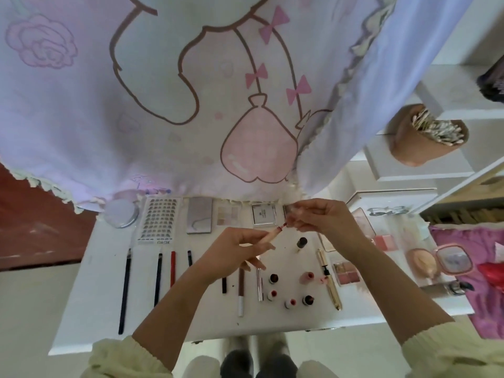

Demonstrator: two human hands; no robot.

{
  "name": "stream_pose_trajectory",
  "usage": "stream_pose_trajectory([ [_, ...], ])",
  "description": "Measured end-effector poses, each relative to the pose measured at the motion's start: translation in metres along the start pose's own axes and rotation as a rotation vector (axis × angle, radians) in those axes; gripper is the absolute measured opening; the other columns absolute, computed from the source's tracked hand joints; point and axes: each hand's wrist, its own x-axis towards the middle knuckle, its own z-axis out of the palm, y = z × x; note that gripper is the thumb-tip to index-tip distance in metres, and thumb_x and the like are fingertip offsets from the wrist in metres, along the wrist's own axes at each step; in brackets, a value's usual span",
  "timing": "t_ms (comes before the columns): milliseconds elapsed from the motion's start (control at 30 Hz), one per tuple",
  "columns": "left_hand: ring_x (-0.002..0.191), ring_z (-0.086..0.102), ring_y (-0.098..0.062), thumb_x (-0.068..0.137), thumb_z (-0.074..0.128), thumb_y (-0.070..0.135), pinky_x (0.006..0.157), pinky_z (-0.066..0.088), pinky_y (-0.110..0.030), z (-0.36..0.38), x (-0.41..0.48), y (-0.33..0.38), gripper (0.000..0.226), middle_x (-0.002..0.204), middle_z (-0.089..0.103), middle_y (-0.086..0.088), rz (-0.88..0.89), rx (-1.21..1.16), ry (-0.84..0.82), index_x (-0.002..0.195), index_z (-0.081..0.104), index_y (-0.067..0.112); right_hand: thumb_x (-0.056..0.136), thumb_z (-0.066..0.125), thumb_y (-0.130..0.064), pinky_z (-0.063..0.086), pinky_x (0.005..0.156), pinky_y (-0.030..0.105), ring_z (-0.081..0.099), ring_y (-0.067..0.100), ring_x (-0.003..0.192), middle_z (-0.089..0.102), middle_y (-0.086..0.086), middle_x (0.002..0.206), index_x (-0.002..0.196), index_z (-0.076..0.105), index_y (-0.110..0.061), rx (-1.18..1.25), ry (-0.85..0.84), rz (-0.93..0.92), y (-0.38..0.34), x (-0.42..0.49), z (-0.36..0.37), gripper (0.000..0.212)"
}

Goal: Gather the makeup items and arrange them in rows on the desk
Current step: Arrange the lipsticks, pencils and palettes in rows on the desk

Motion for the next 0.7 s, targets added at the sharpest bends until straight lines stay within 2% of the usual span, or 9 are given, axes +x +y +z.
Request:
stream_pose_trajectory([
  [133,0.076,0.072,-0.010,0.089,0.068,0.029,0.062,0.054,-0.019,-0.005,0.007,-0.003,0.024,0.102,0.072,0.017,0.012,0.177,0.032,0.112,0.071,0.031,0.075,0.077,0.000,0.056,0.068,0.019,0.072,0.015,0.074,0.076,0.007,0.077,0.093,0.071,0.003,-0.214,-0.072,0.028,-0.014,-0.002,-0.015,0.019],
  [200,0.078,0.070,-0.003,0.089,0.068,0.033,0.074,0.057,-0.023,-0.005,0.011,-0.003,0.021,0.098,0.071,0.021,0.034,0.275,0.035,0.109,0.072,0.035,0.072,0.082,-0.004,0.057,0.073,0.022,0.072,0.015,0.074,0.076,0.003,0.076,0.090,0.073,-0.002,-0.421,-0.132,0.045,-0.020,-0.002,-0.021,0.021],
  [267,0.081,0.066,0.004,0.088,0.067,0.039,0.084,0.055,-0.026,-0.006,0.013,-0.004,0.018,0.094,0.070,0.024,0.037,0.378,0.051,0.106,0.072,0.039,0.072,0.083,-0.012,0.056,0.077,0.020,0.070,0.005,0.073,0.075,-0.006,0.076,0.094,0.076,-0.011,-0.682,-0.193,0.012,-0.024,-0.001,-0.022,0.023],
  [333,0.085,0.064,0.004,0.088,0.065,0.042,0.088,0.052,-0.025,-0.006,0.013,-0.002,0.019,0.092,0.070,0.023,0.039,0.440,0.071,0.106,0.071,0.038,0.077,0.080,-0.022,0.054,0.073,0.018,0.065,-0.002,0.068,0.072,-0.012,0.074,0.097,0.078,-0.020,-0.917,-0.259,-0.060,-0.027,-0.001,-0.020,0.020],
  [433,0.088,0.064,-0.002,0.090,0.064,0.037,0.088,0.051,-0.026,-0.002,0.013,0.002,0.022,0.095,0.071,0.015,0.064,0.496,0.087,0.111,0.070,0.034,0.086,0.070,-0.031,0.049,0.069,0.020,0.060,0.004,0.070,0.066,-0.013,0.075,0.096,0.077,-0.024,-1.164,-0.271,-0.125,-0.030,0.000,-0.019,0.013],
  [533,0.092,0.065,-0.006,0.091,0.063,0.032,0.090,0.051,-0.027,0.003,0.012,0.002,0.024,0.099,0.071,0.014,0.068,0.490,0.118,0.114,0.069,0.033,0.090,0.064,-0.022,0.047,0.069,0.025,0.058,0.014,0.079,0.063,-0.004,0.090,0.095,0.071,-0.023,-1.416,-0.194,-0.188,-0.024,0.005,-0.019,0.009],
  [600,0.089,0.065,-0.012,0.092,0.062,0.032,0.086,0.052,-0.030,0.004,0.013,0.000,0.024,0.096,0.071,0.012,0.076,0.508,0.138,0.115,0.068,0.033,0.091,0.060,-0.020,0.043,0.065,0.025,0.057,0.017,0.079,0.059,-0.001,0.092,0.094,0.066,-0.022,-1.481,-0.142,-0.207,-0.022,0.006,-0.021,0.008],
  [700,0.082,0.064,-0.017,0.092,0.061,0.033,0.079,0.052,-0.032,0.004,0.016,-0.005,0.022,0.087,0.070,0.011,0.089,0.503,0.172,0.112,0.069,0.034,0.090,0.058,-0.016,0.045,0.068,0.026,0.058,0.020,0.083,0.057,0.001,0.096,0.100,0.064,-0.022,-1.513,-0.081,-0.254,-0.021,0.007,-0.030,0.013],
])
